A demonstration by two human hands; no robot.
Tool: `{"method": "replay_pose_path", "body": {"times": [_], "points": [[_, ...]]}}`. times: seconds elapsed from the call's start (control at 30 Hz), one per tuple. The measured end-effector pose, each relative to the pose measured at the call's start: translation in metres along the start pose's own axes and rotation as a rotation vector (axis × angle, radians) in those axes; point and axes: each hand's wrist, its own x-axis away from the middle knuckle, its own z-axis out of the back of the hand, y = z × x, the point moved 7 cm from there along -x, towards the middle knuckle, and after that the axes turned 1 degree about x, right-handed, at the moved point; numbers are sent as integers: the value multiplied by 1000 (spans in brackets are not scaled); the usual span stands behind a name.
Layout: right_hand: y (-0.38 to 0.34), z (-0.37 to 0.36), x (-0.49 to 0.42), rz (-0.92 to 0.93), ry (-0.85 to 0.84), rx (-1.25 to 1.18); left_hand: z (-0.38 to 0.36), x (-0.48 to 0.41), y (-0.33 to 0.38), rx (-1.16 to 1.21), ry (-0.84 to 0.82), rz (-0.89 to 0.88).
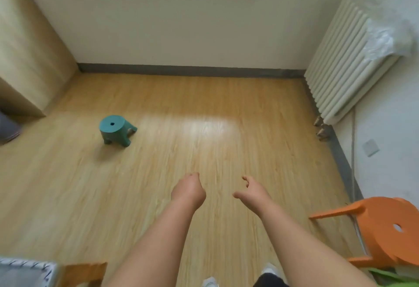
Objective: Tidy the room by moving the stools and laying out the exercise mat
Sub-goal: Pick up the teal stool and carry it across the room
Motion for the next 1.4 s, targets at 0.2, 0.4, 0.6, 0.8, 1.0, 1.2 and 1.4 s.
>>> {"method": "replay_pose_path", "body": {"times": [0.2,0.4,0.6,0.8,1.0,1.2,1.4], "points": [[-97,-66,-33,117,-125,108,49,-24,-108,128,73,224],[-177,-118,-96,156,-249,213,85,-70,-171,198,87,371],[-268,-159,-161,170,-364,255,117,-119,-214,278,75,493],[-363,-204,-211,212,-399,329,151,-164,-250,358,89,525],[-451,-299,-255,280,-471,435,193,-231,-331,402,76,599],[-540,-365,-307,256,-463,503,258,-315,-421,409,57,617],[-624,-406,-349,288,-450,449,322,-378,-487,355,37,660]]}}
